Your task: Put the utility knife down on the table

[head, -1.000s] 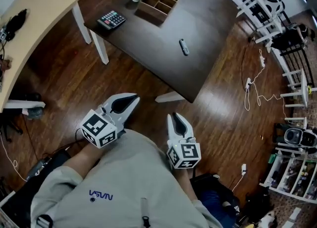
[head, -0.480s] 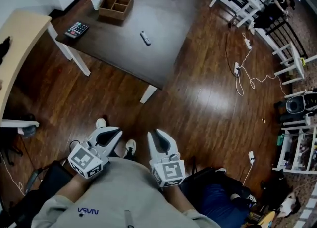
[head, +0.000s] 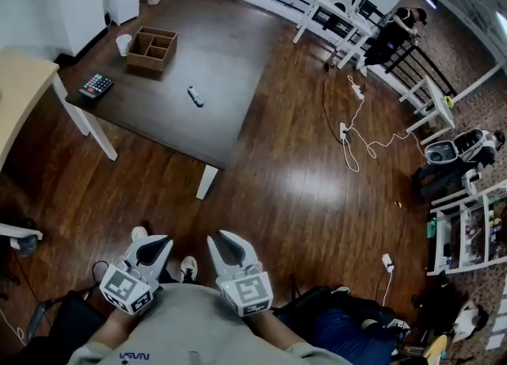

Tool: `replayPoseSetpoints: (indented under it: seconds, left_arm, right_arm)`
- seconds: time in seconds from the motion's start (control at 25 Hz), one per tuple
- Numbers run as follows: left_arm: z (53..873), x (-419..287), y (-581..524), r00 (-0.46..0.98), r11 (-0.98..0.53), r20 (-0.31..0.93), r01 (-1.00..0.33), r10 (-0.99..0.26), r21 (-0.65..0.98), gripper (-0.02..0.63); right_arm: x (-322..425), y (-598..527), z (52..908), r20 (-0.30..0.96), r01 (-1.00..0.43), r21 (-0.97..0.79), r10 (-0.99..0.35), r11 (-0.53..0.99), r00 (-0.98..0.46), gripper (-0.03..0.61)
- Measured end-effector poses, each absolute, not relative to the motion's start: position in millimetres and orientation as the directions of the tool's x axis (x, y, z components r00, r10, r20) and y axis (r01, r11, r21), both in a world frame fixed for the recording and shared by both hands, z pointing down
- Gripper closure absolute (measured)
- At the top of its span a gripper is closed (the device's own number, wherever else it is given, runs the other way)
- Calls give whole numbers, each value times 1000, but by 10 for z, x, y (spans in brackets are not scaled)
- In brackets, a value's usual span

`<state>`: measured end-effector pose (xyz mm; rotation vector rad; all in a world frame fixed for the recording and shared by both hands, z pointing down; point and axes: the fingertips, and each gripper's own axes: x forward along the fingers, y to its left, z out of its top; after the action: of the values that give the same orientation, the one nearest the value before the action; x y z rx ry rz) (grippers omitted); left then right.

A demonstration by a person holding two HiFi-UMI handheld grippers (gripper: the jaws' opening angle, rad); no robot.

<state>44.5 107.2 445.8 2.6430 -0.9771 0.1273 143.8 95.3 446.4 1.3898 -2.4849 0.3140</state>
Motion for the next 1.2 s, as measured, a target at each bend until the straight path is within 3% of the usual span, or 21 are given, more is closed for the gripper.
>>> replayPoseSetpoints:
  seconds: [0.84, 0.96, 1.2]
  left_arm:
    - [4271, 442, 1148, 743, -700, 127, -664, -657, 261, 612]
    - [4256, 436, 1084, 731, -686, 107, -673, -674, 275, 612]
    - [4254, 384, 989, 712, -664, 105, -690, -695, 287, 612]
  right_arm:
    - [1481, 1096, 4375, 290, -854, -84, -807, 513, -514, 511]
    - [1477, 1072, 4331, 273, -841, -71, -801, 536, -533, 571]
    - [1444, 1023, 4258, 254, -829, -68, -794, 555, -553, 577]
